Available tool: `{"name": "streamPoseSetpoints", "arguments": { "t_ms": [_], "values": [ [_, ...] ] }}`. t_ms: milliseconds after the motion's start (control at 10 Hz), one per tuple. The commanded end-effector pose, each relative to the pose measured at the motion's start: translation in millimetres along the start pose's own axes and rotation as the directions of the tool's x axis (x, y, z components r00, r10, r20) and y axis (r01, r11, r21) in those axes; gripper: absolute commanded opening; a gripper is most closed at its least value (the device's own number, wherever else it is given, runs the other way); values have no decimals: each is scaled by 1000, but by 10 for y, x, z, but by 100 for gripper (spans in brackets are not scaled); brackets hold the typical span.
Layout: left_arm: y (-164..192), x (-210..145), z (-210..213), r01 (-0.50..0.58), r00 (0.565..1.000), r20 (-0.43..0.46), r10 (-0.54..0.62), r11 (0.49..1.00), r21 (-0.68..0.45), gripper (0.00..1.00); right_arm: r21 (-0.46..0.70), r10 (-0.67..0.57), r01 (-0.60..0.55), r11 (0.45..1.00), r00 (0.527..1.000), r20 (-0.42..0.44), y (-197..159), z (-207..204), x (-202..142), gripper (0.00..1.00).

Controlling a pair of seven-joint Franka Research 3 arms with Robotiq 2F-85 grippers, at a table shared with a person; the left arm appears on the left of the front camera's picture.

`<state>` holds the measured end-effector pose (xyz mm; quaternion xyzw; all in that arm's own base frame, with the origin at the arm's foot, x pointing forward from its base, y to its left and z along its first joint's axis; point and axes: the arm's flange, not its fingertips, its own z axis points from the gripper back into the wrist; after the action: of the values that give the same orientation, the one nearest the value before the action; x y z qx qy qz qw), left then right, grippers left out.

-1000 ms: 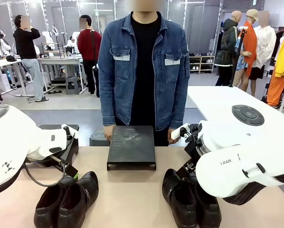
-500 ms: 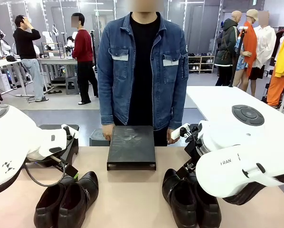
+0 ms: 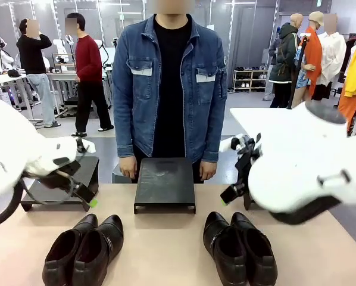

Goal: Place the shoes on the stand as instructed by the person.
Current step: Pick up one pair of Shoes and place it on the Shoes Stand indicated by the person.

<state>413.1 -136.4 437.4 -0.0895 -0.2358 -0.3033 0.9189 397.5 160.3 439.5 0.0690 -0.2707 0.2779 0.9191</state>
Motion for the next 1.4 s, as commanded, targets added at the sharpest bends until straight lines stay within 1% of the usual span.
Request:
{"name": "streamPoseSetpoints", "arguments": {
  "t_ms": [0,100,200,300,400,500,600,700,800,900,1000,1100,1200,1300],
  "values": [
    [297,10,384,-36,998,-60,26,986,-165,100,145,-48,51,988,999,-25,-250,279,43,100],
    [392,0,537,-68,997,-63,53,958,-280,100,208,-78,87,974,996,-52,-344,392,40,100],
    [531,-46,679,-98,995,-68,78,914,-393,100,328,-121,142,934,989,-86,-482,528,0,100],
    [686,-127,792,-117,993,-67,97,869,-481,100,419,-164,189,888,982,-95,-656,650,-89,100],
    [862,-276,911,-139,990,-52,134,798,-586,100,520,-220,241,820,970,-103,-893,770,-261,100],
    [1049,-507,1010,-144,986,-41,161,704,-696,100,620,-277,275,734,956,-96,-1149,867,-495,100],
    [1258,-832,1118,-165,975,-54,217,537,-827,100,655,-321,307,690,941,-103,-1437,946,-802,100],
    [1447,-1125,1183,-142,955,13,297,495,-857,100,687,-402,346,639,912,-85,-1712,993,-1098,100],
    [1585,-1426,1241,-147,933,40,358,478,-866,100,728,-484,367,580,873,-54,-1932,1043,-1402,100],
    [1704,-1733,1300,-194,908,17,418,456,-868,100,746,-559,381,546,829,-14,-2084,1122,-1703,100],
    [1905,-2094,1383,-274,841,-9,541,411,-869,100,751,-612,390,532,791,23,-2185,1233,-1997,100],
    [2050,-2370,1473,-286,795,20,606,404,-869,100,747,-639,391,537,767,58,-2228,1348,-2188,100],
    [2138,-2576,1557,-293,764,43,644,404,-867,100,740,-655,391,547,751,88,-2244,1466,-2316,100],
    [2182,-2717,1599,-311,737,51,674,404,-860,100,724,-659,395,566,744,109,-2247,1586,-2396,100]
  ]
}}
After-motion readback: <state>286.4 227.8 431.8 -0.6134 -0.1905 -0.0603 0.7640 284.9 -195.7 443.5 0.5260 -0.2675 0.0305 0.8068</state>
